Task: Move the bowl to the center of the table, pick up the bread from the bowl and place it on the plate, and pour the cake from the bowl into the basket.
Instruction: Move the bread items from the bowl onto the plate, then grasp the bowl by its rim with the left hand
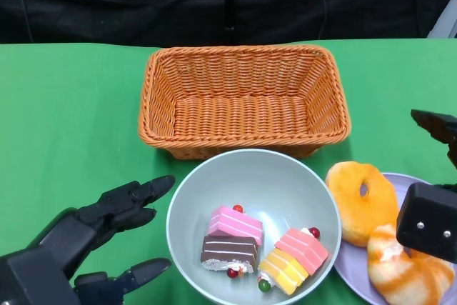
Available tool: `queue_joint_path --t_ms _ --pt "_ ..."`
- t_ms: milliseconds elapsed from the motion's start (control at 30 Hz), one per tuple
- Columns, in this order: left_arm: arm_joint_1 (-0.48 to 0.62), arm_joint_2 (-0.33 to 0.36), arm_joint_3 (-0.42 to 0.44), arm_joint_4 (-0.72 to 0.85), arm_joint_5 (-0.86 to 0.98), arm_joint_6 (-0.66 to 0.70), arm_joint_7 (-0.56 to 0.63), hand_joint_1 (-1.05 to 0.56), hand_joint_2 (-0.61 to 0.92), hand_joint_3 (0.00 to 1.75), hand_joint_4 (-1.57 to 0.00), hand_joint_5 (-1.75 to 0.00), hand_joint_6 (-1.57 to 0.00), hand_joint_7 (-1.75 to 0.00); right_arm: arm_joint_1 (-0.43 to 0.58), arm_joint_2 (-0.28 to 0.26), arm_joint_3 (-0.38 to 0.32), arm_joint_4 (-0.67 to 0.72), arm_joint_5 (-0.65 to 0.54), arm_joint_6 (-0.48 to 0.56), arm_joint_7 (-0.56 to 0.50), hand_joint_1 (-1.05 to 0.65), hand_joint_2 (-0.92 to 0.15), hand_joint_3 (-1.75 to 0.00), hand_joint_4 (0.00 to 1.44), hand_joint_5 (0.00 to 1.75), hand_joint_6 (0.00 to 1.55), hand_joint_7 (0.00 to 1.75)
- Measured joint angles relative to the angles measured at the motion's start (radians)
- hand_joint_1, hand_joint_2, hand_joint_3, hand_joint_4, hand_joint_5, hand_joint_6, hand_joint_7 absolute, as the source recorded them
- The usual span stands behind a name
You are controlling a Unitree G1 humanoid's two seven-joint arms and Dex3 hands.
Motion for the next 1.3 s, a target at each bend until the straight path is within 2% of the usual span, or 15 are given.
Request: queue_joint_path --t_ms 67,133,200,333,367,433,533,633,667,733,833,1000,1033,1200,1300 --pt "0.0 0.0 0.0 0.0 0.0 0.0 0.0 -0.51 0.92 0.34 -0.13 -0.55 -0.31 0.0 0.011 0.014 -0.011 0.012 0.019 -0.056 -0.083 -0.41 -0.92 -0.03 0.01 0.8 0.29 0.03" --pt "0.0 0.0 0.0 0.0 0.004 -0.001 0.0 -0.51 0.92 0.33 -0.13 -0.55 -0.32 0.0 0.029 0.026 -0.022 0.019 0.05 -0.129 -0.163 -0.37 -0.92 -0.05 0.1 0.98 0.42 0.1" --pt "0.0 0.0 -0.002 0.0 0.015 -0.011 0.0 -0.5 0.92 0.33 -0.13 -0.56 -0.33 -0.01 0.048 0.039 -0.034 0.021 0.074 -0.203 -0.231 -0.36 -0.92 -0.05 0.13 1.03 0.45 0.12" --pt "0.0 0.0 -0.003 0.018 0.035 -0.082 0.001 -0.48 0.92 0.3 -0.11 -0.56 -0.35 -0.02 0.078 0.058 -0.06 0.01 0.129 -0.274 -0.281 -0.34 -0.92 -0.08 0.26 1.13 0.57 0.2" --pt "0.0 0.001 -0.002 0.033 0.052 -0.12 0.001 -0.45 0.92 0.29 -0.13 -0.57 -0.36 -0.02 0.092 0.063 -0.066 0.001 0.144 -0.286 -0.283 -0.29 -0.91 -0.08 0.3 1.2 0.59 0.28" --pt "-0.002 0.024 0.005 0.073 0.102 -0.246 0.003 -0.41 0.92 0.26 -0.14 -0.59 -0.38 -0.03 0.139 0.084 -0.083 -0.05 0.193 -0.314 -0.284 -0.21 -0.9 -0.09 0.36 1.31 0.53 0.63" --pt "-0.015 0.061 0.023 0.136 0.168 -0.433 0.013 -0.4 0.92 0.2 -0.13 -0.62 -0.39 -0.03 0.201 0.117 -0.097 -0.129 0.254 -0.347 -0.278 -0.13 -0.87 -0.15 0.42 1.36 0.5 0.88" --pt "-0.031 0.081 0.039 0.187 0.228 -0.554 0.033 -0.41 0.92 0.18 -0.13 -0.62 -0.4 -0.03 0.24 0.144 -0.115 -0.18 0.299 -0.357 -0.269 -0.1 -0.62 -0.64 0.46 1.37 0.48 1.0" --pt "-0.032 0.081 0.045 0.198 0.24 -0.576 0.037 -0.39 0.91 0.17 -0.13 -0.63 -0.41 -0.04 0.245 0.15 -0.119 -0.187 0.305 -0.357 -0.265 -0.06 -0.57 -0.76 0.48 1.39 0.5 1.03" --pt "-0.058 0.096 0.052 0.267 0.288 -0.702 0.075 -0.35 0.84 0.12 -0.16 -0.64 -0.45 -0.05 0.275 0.168 -0.131 -0.211 0.36 -0.37 -0.258 0.07 -0.38 -1.2 0.56 1.45 0.57 1.16" --pt "-0.123 0.137 0.069 0.399 0.399 -0.936 0.162 -0.34 0.8 0.09 -0.19 -0.66 -0.5 -0.07 0.34 0.217 -0.132 -0.278 0.47 -0.425 -0.237 0.14 -0.33 -1.36 0.6 1.5 0.61 1.24" --pt "-0.232 0.155 0.071 0.522 0.596 -1.15 0.297 -0.34 0.74 0.07 -0.22 -0.78 -0.57 -0.09 0.406 0.261 -0.133 -0.31 0.592 -0.524 -0.206 0.14 -0.34 -1.41 0.66 1.58 0.68 1.35" --pt "-0.253 0.157 0.068 0.541 0.638 -1.18 0.324 -0.35 0.72 0.06 -0.23 -0.81 -0.59 -0.1 0.414 0.269 -0.133 -0.31 0.611 -0.547 -0.199 0.09 -0.35 -1.4 0.66 1.61 0.69 1.37" --pt "-0.314 0.162 0.043 0.603 0.797 -1.267 0.42 -0.34 0.72 0.04 -0.25 -0.84 -0.61 -0.1 0.447 0.296 -0.128 -0.321 0.676 -0.576 -0.162 0.05 -0.38 -1.37 0.64 1.65 0.68 1.4" --pt "-0.372 0.168 -0.006 0.653 0.883 -1.307 0.482 -0.39 0.79 0.06 -0.31 -0.84 -0.67 -0.12 0.481 0.31 -0.117 -0.356 0.703 -0.576 -0.136 0.05 -0.41 -1.37 0.67 1.65 0.68 1.42"
